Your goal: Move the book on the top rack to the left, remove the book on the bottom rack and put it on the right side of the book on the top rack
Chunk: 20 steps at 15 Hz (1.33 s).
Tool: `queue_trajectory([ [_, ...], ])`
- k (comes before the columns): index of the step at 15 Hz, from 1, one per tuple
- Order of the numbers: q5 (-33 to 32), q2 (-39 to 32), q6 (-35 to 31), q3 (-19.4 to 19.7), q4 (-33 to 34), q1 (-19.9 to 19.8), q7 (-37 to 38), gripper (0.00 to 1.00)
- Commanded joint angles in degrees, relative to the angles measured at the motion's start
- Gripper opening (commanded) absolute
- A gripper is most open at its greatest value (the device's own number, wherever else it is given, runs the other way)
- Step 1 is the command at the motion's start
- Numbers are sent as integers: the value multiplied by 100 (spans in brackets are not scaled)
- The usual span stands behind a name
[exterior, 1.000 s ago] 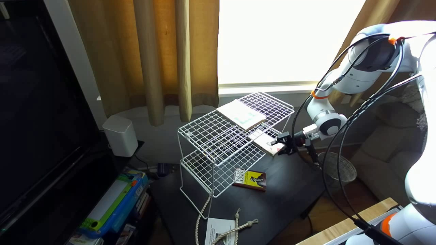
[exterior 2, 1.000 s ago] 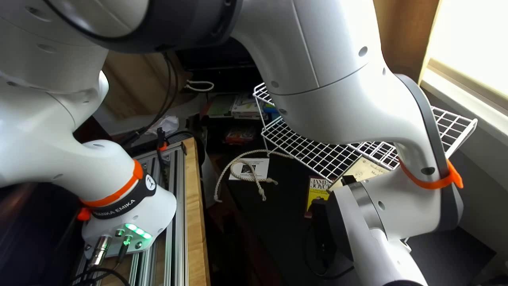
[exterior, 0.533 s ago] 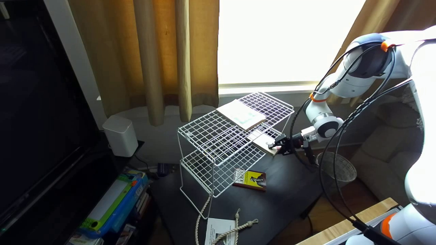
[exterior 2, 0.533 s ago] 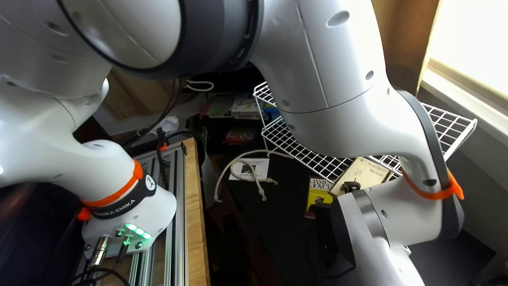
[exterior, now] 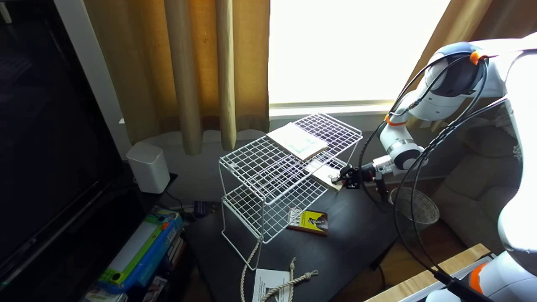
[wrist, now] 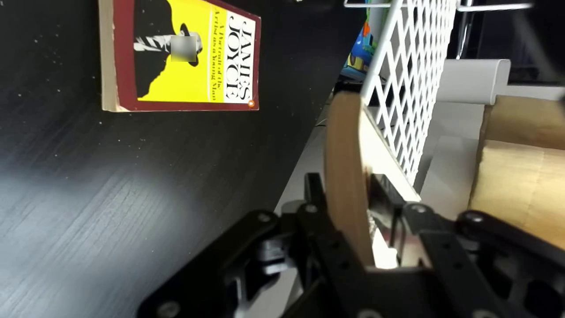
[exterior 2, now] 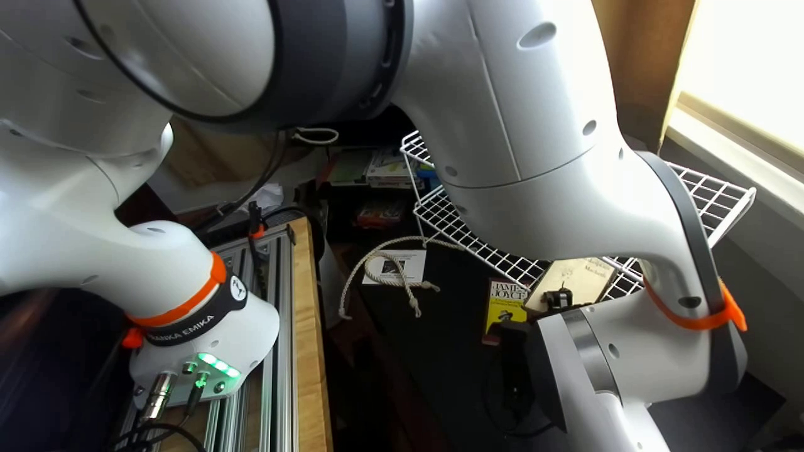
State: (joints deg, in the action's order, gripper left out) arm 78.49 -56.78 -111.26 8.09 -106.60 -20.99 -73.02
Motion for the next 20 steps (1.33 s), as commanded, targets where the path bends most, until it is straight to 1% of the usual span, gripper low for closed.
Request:
queue_trajectory([
  [1,67,4,83,133,-55,9,178,13],
  [2,57,38,85,149,-86,14,223,31],
  [4,47,75,90,169,-116,22,282,44],
  [5,29,96,92,189,-127,25,292,43],
  [6,15,105,82,220,-135,27,304,27],
  [7,4,109,71,251,-141,32,326,18],
  [8,-12,102,75,280,-137,32,369,16],
  [10,-21,115,148,314,-139,32,453,0],
  [11,-30,127,171,323,-142,33,480,1],
  [12,-32,131,183,325,-143,22,480,5],
  [13,-38,141,217,321,-146,8,468,3],
  [15,-39,196,321,304,-186,-43,315,4],
  [20,-155,440,838,352,-432,-174,-436,4],
])
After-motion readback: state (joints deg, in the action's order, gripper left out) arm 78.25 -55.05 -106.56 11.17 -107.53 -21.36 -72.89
